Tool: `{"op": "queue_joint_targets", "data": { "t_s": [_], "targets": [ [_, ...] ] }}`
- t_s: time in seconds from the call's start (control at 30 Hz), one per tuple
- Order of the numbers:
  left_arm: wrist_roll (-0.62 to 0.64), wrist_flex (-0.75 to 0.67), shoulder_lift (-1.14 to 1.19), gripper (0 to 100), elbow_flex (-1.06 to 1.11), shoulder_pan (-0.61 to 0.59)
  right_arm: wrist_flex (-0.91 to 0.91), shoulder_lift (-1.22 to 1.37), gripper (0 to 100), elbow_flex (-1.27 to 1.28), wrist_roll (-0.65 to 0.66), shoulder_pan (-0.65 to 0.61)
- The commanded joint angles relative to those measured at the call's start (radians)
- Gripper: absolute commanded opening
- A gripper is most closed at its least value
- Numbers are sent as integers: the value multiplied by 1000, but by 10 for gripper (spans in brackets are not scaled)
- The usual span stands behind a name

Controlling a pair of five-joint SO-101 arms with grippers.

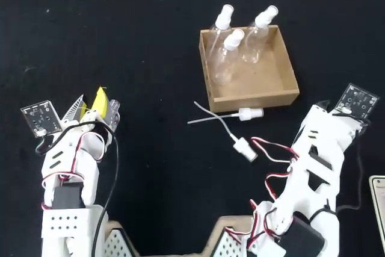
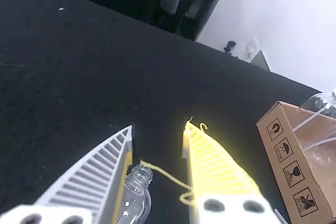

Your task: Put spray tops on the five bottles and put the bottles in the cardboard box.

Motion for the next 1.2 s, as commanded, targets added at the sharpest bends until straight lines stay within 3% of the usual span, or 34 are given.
{"op": "queue_joint_targets", "data": {
  "t_s": [0.0,1.0,1.17],
  "targets": [
    [-9,-26,-15,155,-13,16,-2,-41,307,-44,11,-17],
    [-9,-26,-15,155,-15,16,-2,-42,307,-68,5,21],
    [-9,-26,-15,155,-15,16,-15,-42,211,-76,3,28]
  ]
}}
